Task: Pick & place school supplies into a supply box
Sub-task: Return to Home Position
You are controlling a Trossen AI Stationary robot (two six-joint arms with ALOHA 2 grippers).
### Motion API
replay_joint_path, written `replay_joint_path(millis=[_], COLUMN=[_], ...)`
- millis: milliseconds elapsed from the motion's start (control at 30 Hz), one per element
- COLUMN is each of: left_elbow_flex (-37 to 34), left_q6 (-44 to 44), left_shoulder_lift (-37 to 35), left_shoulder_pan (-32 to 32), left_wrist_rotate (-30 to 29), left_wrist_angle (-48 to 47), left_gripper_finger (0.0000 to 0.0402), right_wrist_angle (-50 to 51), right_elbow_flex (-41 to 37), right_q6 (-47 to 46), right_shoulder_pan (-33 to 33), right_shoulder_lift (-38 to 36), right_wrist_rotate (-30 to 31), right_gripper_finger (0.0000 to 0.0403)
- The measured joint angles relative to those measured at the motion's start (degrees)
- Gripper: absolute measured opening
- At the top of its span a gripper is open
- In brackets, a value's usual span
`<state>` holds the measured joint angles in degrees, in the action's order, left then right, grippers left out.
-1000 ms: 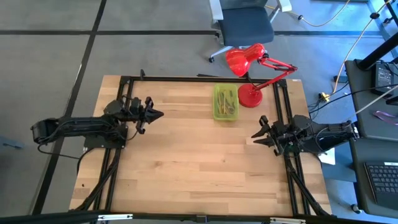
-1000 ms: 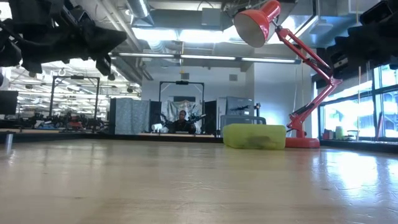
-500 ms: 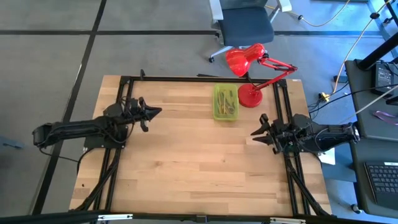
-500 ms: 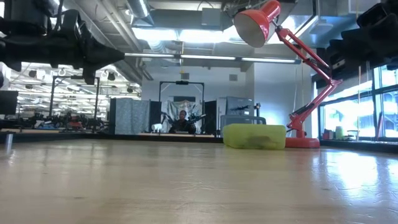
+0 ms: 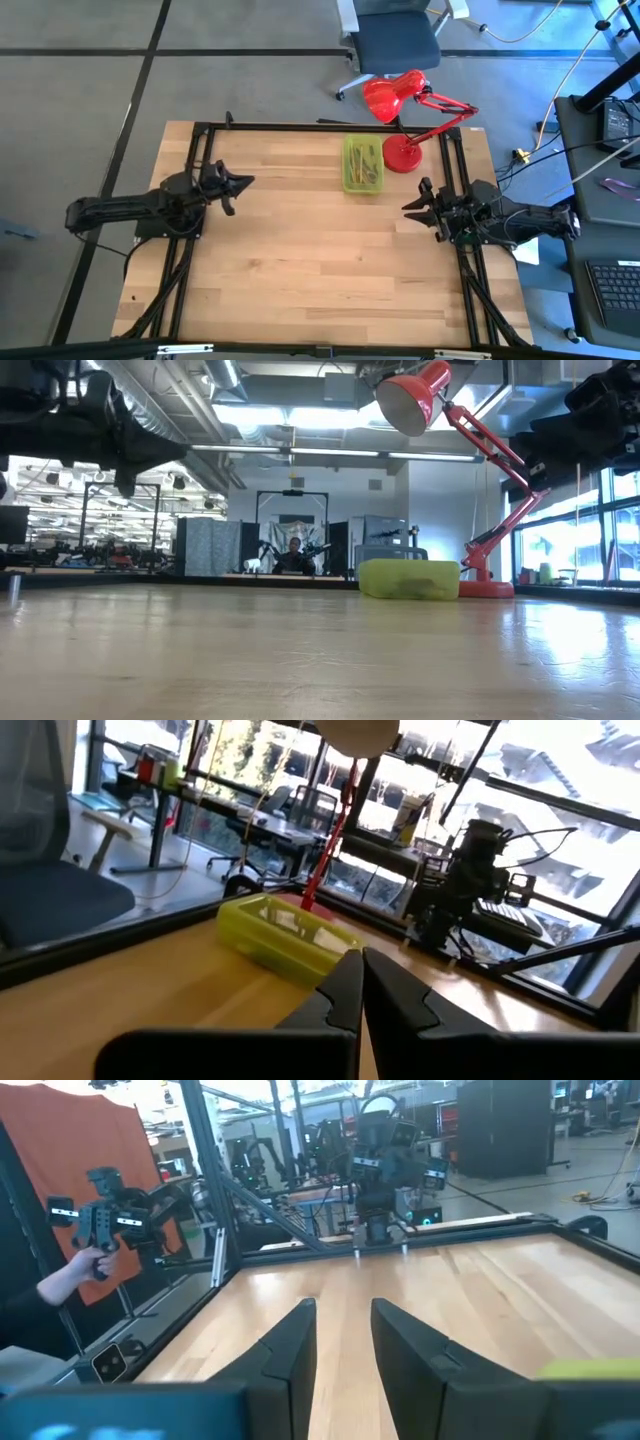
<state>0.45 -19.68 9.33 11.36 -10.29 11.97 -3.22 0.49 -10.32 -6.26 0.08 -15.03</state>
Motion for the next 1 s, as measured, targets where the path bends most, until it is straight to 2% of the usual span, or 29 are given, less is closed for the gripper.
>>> replay_joint_path(millis=[200,400,667,1000], left_elbow_flex=[0.0,0.2,0.2,0.2], left_q6=[-0.9,1.2,-0.4,-0.6], left_shoulder_lift=[-6.5,-8.5,-8.3,-8.3], left_shoulder_pan=[-3.1,-5.2,-5.4,-5.4], left_wrist_rotate=[-6.0,-7.3,-4.2,-4.0], left_wrist_angle=[-8.6,-9.1,-9.3,-9.3], left_gripper_finger=[0.0008,0.0004,0.0008,0.0007], right_wrist_angle=[-0.2,-0.3,-0.4,-0.4], right_elbow_flex=[0.0,0.0,0.0,0.0], right_q6=[0.1,0.1,0.1,0.1], right_shoulder_pan=[-0.9,-0.9,-0.9,-0.9], right_shoulder_lift=[0.0,0.0,0.0,0.0], right_wrist_rotate=[-1.6,-2.4,-2.8,-2.6], right_gripper_finger=[0.0104,0.0104,0.0104,0.0104])
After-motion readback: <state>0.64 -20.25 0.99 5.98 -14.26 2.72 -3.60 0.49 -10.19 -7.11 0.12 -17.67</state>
